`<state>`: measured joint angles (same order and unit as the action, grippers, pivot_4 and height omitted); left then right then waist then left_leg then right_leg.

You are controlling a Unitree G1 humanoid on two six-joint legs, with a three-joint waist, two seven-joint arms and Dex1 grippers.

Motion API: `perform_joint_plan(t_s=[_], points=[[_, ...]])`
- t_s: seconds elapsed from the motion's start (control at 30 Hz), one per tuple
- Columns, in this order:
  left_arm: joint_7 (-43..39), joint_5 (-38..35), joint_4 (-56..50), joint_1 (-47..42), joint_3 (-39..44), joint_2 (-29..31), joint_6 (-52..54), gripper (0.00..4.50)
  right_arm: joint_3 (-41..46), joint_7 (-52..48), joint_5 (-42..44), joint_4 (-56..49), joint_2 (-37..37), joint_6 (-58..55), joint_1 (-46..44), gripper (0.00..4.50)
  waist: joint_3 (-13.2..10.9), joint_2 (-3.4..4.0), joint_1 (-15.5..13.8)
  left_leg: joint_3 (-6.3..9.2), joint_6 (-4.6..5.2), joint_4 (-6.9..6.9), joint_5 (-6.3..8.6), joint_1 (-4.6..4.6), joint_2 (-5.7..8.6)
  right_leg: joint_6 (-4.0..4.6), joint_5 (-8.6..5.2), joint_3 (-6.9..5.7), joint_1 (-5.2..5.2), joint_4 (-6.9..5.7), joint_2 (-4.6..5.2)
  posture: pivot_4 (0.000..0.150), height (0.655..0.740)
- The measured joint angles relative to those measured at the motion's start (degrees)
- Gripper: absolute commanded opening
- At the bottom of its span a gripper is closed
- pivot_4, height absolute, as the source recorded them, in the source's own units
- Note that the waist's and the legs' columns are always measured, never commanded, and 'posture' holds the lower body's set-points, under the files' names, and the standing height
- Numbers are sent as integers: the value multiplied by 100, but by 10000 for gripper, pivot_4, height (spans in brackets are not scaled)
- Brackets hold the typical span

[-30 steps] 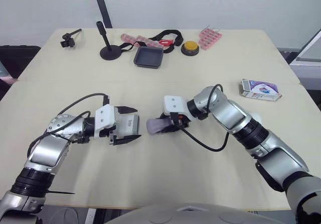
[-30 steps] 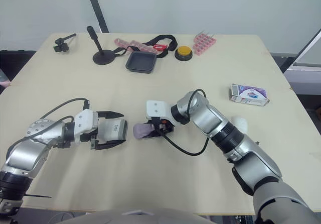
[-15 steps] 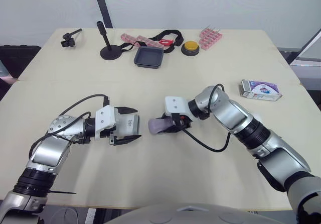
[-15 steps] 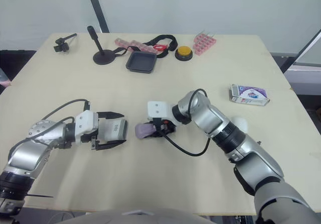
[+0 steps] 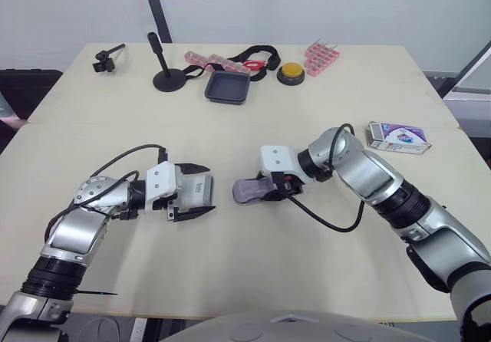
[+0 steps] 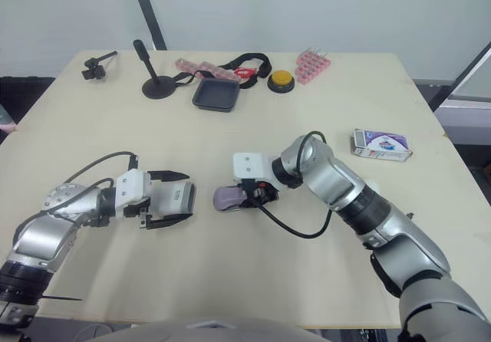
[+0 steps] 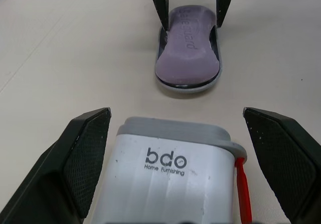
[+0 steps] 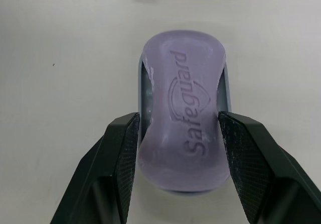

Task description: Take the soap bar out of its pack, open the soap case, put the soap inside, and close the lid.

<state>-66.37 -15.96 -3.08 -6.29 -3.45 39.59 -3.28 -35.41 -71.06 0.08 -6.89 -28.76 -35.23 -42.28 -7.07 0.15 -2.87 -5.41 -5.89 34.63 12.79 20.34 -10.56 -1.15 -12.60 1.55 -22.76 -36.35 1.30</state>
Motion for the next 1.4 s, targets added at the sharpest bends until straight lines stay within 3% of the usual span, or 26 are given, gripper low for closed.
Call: perform_joint_plan(t_s=[0.2, 0.4, 0.73, 1.17, 1.4], points=[[-5, 32, 2, -6, -28, -56, -33, 45000, 0, 102, 1, -42, 32, -6, 8, 26707, 0, 0, -1, 0, 0, 0, 0, 0, 0, 0, 0, 0, 0, 0, 1, 1500, 7400], [-15, 50, 3, -21, -28, -56, -46, 45000, 1, 206, 27, -42, 123, 26, 18, 44663, 0, 0, -2, 0, 0, 0, 0, 0, 0, 0, 0, 0, 0, 0, 1, 1500, 7400], [-27, 45, -1, -39, -27, -52, -31, 45000, 789, 98, 643, -1043, -442, 15, 393, 44663, 0, 0, -31, 0, 0, 0, 0, 0, 0, 0, 0, 1, 1, 0, 1, 1500, 7400], [-188, -24, 20, -91, 8, 24, -5, 45000, 3404, 566, 2702, -2154, -588, -61, 2174, 44663, 1, -1, -33, 0, 1, -1, -1, -1, -1, 1, -1, 1, 1, 2, 2, 1500, 7400], [-339, -36, 84, -223, 10, 42, 44, 45000, 3202, 660, 2572, -2390, -888, 512, 2886, 44663, 1, 0, -26, 0, 2, -2, -1, 0, 0, 2, -1, 1, 2, 5, 4, 1500, 7400]])
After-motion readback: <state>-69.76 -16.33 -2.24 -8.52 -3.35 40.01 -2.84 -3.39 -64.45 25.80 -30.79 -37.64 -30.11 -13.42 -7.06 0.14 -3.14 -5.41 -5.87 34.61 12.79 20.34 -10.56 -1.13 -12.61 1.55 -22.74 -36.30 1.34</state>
